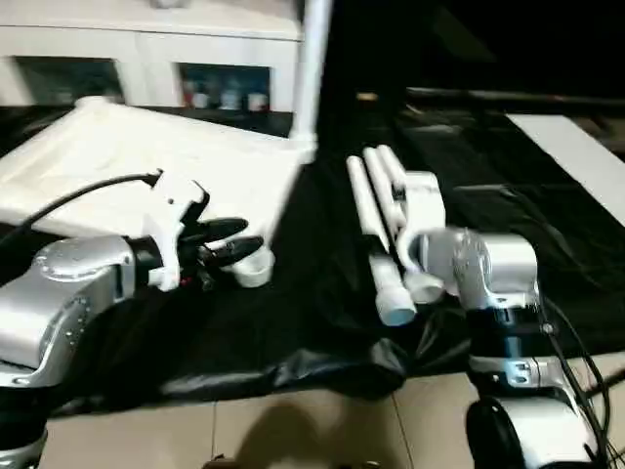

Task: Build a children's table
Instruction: Pick table leg

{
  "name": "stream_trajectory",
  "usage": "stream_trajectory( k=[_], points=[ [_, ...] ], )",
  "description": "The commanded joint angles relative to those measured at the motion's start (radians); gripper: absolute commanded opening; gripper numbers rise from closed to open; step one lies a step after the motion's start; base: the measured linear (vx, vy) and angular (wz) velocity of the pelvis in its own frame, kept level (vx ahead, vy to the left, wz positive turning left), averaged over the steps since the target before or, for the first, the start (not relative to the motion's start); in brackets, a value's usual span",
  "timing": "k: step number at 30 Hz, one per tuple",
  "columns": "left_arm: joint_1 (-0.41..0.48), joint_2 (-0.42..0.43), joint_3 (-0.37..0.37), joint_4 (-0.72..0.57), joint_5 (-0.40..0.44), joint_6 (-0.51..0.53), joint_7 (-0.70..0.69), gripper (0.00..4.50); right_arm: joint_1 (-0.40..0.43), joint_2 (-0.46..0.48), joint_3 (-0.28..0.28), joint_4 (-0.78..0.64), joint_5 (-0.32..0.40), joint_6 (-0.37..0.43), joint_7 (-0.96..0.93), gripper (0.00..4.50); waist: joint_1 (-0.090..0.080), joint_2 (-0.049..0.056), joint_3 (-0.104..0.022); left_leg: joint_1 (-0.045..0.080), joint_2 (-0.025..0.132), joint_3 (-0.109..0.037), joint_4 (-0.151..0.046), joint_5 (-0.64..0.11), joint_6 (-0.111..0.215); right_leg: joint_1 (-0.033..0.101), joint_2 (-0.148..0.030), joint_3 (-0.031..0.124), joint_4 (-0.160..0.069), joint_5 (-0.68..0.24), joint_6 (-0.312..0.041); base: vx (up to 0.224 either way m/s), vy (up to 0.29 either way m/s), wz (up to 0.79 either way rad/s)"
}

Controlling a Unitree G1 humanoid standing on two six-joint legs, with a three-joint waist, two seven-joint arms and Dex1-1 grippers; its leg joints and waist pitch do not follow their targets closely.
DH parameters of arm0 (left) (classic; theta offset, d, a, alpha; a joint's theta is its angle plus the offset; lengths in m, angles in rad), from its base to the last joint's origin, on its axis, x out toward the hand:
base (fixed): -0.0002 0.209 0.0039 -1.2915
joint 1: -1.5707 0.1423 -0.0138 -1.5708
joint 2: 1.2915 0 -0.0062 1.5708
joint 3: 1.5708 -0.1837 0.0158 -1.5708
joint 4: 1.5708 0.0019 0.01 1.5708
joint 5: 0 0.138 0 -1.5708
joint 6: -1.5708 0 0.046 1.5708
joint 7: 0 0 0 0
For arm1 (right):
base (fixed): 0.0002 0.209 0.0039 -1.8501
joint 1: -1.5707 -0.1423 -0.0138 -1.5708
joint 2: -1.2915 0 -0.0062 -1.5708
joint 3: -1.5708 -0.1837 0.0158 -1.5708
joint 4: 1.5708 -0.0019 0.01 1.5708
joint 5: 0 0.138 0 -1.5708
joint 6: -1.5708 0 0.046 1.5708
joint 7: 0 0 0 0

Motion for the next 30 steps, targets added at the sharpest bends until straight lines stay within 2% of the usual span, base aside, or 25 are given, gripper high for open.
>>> stream_trajectory(
  k=[1, 2, 4, 6, 7, 8, 9, 11, 13, 14, 15, 16, 17, 20, 21, 22, 25, 28, 30],
  points=[
    [-0.010, -0.003, -0.020, -0.007, 0.009, -0.001, -0.007, 2.04, 0.002, -0.002, -0.003, 0.050, 0.011, -0.007, 0.018, 4.50, -0.001, 0.023, -0.064, 0.000, 0.004, 0.019, -0.074, -0.305, -0.065, 0.033, -0.051, 0.037, -0.088, -0.433, -0.052, 0.000, 0.000, 0.00],
    [-0.014, -0.005, -0.024, -0.003, 0.010, -0.003, -0.008, 2.04, 0.001, 0.000, -0.006, 0.065, 0.018, -0.010, 0.023, 4.50, -0.002, 0.023, -0.064, -0.002, 0.004, 0.019, -0.073, -0.299, -0.067, 0.032, -0.050, 0.037, -0.085, -0.419, -0.057, 0.000, 0.000, 0.00],
    [-0.024, -0.008, -0.031, 0.002, 0.013, -0.005, -0.007, 2.04, 0.000, 0.001, 0.000, 0.090, 0.021, -0.033, 0.032, 4.50, -0.001, 0.017, -0.066, -0.002, 0.005, 0.020, -0.070, -0.296, -0.068, 0.033, -0.050, 0.038, -0.081, -0.403, -0.064, 0.058, -0.023, 0.03],
    [-0.029, -0.012, -0.035, 0.001, 0.014, -0.006, -0.004, 2.04, -0.005, -0.004, 0.011, 0.109, 0.017, -0.053, 0.039, 4.50, 0.000, 0.019, -0.071, -0.005, 0.007, 0.019, -0.070, -0.263, -0.073, 0.038, -0.049, 0.038, -0.069, -0.330, -0.083, 0.064, -0.014, 0.02],
    [-0.030, -0.013, -0.034, -0.002, 0.014, -0.007, 0.000, 2.04, -0.012, -0.008, 0.016, 0.119, 0.013, -0.063, 0.039, 4.50, 0.001, 0.013, -0.075, -0.006, 0.007, 0.021, -0.068, -0.225, -0.073, 0.043, -0.047, 0.037, -0.062, -0.262, -0.098, 0.066, -0.001, 0.03],
    [-0.027, -0.014, -0.032, -0.005, 0.012, -0.008, 0.002, 2.04, -0.017, -0.010, 0.018, 0.123, 0.009, -0.067, 0.037, 4.50, 0.001, 0.017, -0.080, -0.006, 0.008, 0.022, -0.064, -0.171, -0.075, 0.046, -0.045, 0.037, -0.051, -0.165, -0.120, 0.066, -0.001, 0.03],
    [-0.023, -0.015, -0.030, -0.010, 0.008, -0.007, 0.004, 2.04, -0.022, -0.013, 0.023, 0.126, 0.006, -0.071, 0.038, 4.50, 0.002, 0.017, -0.084, -0.008, 0.007, 0.023, -0.062, -0.137, -0.075, 0.049, -0.045, 0.036, -0.045, -0.111, -0.130, 0.061, 0.005, 0.05],
    [-0.014, -0.017, -0.027, -0.020, 0.004, -0.005, 0.007, 2.04, -0.034, -0.020, 0.031, 0.122, 0.000, -0.072, 0.039, 4.50, 0.004, 0.014, -0.093, -0.018, 0.001, 0.027, -0.051, 0.000, -0.063, 0.062, -0.038, 0.035, -0.029, 0.092, -0.158, 0.060, 0.009, 0.03],
    [-0.008, -0.017, -0.028, -0.027, 0.003, -0.004, 0.008, 2.04, -0.040, -0.024, 0.036, 0.115, -0.003, -0.069, 0.040, 4.50, 0.004, 0.010, -0.090, -0.020, -0.001, 0.029, -0.050, 0.031, -0.058, 0.063, -0.035, 0.032, -0.028, 0.140, -0.168, 0.027, 0.005, 0.00],
    [-0.004, -0.016, -0.028, -0.034, 0.003, -0.002, 0.011, 2.04, -0.053, -0.031, 0.048, 0.091, -0.004, -0.057, 0.046, 4.50, 0.005, 0.005, -0.087, -0.020, 0.000, 0.028, -0.053, 0.001, -0.059, 0.065, -0.038, 0.032, -0.030, 0.092, -0.165, 0.000, 0.000, 0.00],
    [-0.003, -0.016, -0.028, -0.035, 0.003, -0.002, 0.012, 2.04, -0.054, -0.032, 0.050, 0.090, -0.004, -0.057, 0.047, 4.50, 0.005, 0.007, -0.086, -0.020, 0.001, 0.029, -0.054, -0.016, -0.060, 0.064, -0.040, 0.033, -0.032, 0.063, -0.161, 0.000, 0.000, 0.00],
    [0.000, -0.015, -0.026, -0.037, 0.004, -0.003, 0.015, 2.04, -0.064, -0.032, 0.051, 0.081, 0.002, -0.051, 0.052, 4.50, 0.004, 0.004, -0.081, -0.022, 0.003, 0.028, -0.057, -0.054, -0.064, 0.064, -0.043, 0.033, -0.038, -0.004, -0.147, 0.000, 0.000, 0.00],
    [0.004, -0.013, -0.023, -0.039, 0.005, -0.004, 0.017, 2.04, -0.069, -0.031, 0.054, 0.078, 0.007, -0.046, 0.059, 4.50, 0.005, 0.004, -0.077, -0.019, 0.005, 0.029, -0.060, -0.095, -0.070, 0.061, -0.046, 0.034, -0.043, -0.081, -0.131, 0.000, 0.000, 0.00],
    [0.012, -0.008, -0.017, -0.044, 0.005, -0.006, 0.019, 2.04, -0.078, -0.023, 0.061, 0.086, 0.021, -0.030, 0.076, 4.50, 0.006, 0.006, -0.072, -0.013, 0.008, 0.029, -0.062, -0.166, -0.073, 0.049, -0.051, 0.037, -0.056, -0.226, -0.099, 0.000, 0.000, 0.00],
    [0.013, -0.006, -0.017, -0.045, 0.005, -0.005, 0.019, 2.04, -0.078, -0.018, 0.065, 0.107, 0.022, -0.030, 0.077, 4.50, 0.006, 0.007, -0.072, -0.013, 0.009, 0.028, -0.063, -0.172, -0.075, 0.049, -0.050, 0.037, -0.056, -0.235, -0.098, 0.000, 0.000, 0.00],
    [0.015, -0.005, -0.018, -0.048, 0.005, -0.005, 0.020, 2.04, -0.075, -0.015, 0.069, 0.127, 0.021, -0.025, 0.079, 4.50, 0.005, 0.002, -0.071, -0.014, 0.009, 0.028, -0.065, -0.179, -0.075, 0.049, -0.050, 0.035, -0.058, -0.253, -0.095, 0.000, 0.000, 0.00],
    [0.017, -0.003, -0.022, -0.056, 0.006, -0.002, 0.020, 2.14, -0.059, -0.014, 0.094, 0.156, 0.019, -0.005, 0.094, 4.24, 0.006, 0.007, -0.072, -0.012, 0.011, 0.028, -0.064, -0.192, -0.079, 0.043, -0.049, 0.035, -0.058, -0.268, -0.093, 0.000, 0.000, 0.00],
    [0.017, 0.002, -0.024, -0.058, 0.006, 0.000, 0.016, 2.14, -0.047, -0.012, 0.101, 0.164, 0.017, 0.007, 0.092, 4.17, 0.008, 0.006, -0.075, -0.012, 0.012, 0.031, -0.062, -0.178, -0.082, 0.044, -0.048, 0.035, -0.054, -0.230, -0.100, 0.000, 0.000, 0.00],
    [0.014, 0.007, -0.026, -0.055, 0.006, -0.001, 0.012, 2.14, -0.040, -0.010, 0.096, 0.165, 0.014, 0.014, 0.083, 3.85, 0.006, 0.008, -0.076, -0.012, 0.015, 0.034, -0.061, -0.168, -0.087, 0.043, -0.046, 0.034, -0.049, -0.185, -0.110, 0.000, 0.000, 0.00]
  ],
)
